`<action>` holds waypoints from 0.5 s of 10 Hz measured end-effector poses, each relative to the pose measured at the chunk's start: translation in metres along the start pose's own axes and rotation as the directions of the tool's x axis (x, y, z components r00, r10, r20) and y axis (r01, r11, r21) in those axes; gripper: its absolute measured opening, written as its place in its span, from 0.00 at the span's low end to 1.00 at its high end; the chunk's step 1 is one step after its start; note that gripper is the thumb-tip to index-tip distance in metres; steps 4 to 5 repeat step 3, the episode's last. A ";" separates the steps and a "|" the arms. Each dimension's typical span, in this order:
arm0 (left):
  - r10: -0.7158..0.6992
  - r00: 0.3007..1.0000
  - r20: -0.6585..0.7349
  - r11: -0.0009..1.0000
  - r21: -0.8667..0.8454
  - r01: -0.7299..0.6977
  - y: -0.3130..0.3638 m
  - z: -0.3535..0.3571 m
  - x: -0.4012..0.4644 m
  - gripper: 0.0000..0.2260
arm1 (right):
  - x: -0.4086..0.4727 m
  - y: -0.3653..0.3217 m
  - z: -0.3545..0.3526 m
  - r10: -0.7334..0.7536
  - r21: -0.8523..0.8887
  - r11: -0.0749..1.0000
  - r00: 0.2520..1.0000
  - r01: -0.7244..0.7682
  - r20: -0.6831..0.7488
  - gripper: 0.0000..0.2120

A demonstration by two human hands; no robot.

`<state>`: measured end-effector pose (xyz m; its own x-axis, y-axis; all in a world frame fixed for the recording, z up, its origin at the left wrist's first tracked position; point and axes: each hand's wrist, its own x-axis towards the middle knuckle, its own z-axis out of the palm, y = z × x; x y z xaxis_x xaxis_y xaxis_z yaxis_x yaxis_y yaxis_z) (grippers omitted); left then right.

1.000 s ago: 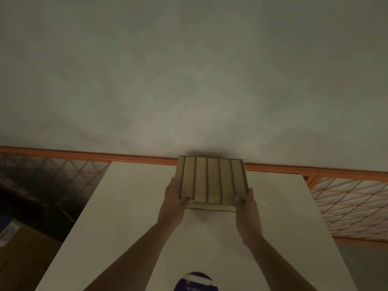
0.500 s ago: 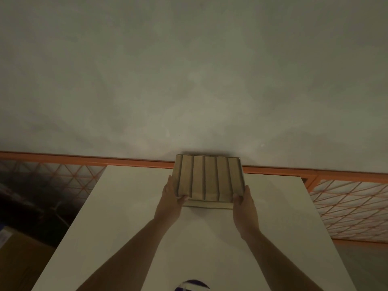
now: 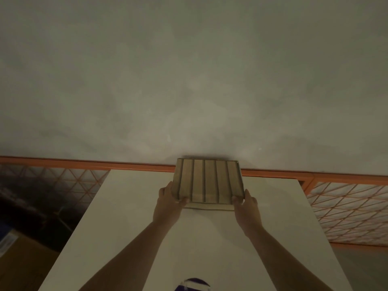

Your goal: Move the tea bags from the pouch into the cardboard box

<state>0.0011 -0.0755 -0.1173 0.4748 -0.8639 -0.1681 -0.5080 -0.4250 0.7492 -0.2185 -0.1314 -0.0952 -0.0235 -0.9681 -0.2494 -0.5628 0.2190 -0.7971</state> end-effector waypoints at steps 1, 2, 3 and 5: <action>-0.044 0.997 0.058 0.998 0.051 0.041 0.011 -0.008 -0.009 0.42 | -0.012 -0.013 -0.012 -0.034 -0.075 0.997 0.999 0.034 0.000 0.29; -0.042 0.998 0.054 0.990 0.136 0.034 0.033 -0.021 -0.021 0.43 | -0.025 -0.036 -0.029 -0.129 -0.122 0.984 0.992 0.128 -0.003 0.27; 0.020 0.999 0.028 0.980 0.199 -0.025 0.063 -0.039 -0.038 0.39 | -0.039 -0.060 -0.049 -0.217 -0.169 0.961 0.976 0.218 0.020 0.25; 0.020 0.999 0.028 0.980 0.199 -0.025 0.063 -0.039 -0.038 0.39 | -0.039 -0.060 -0.049 -0.217 -0.169 0.961 0.976 0.218 0.020 0.25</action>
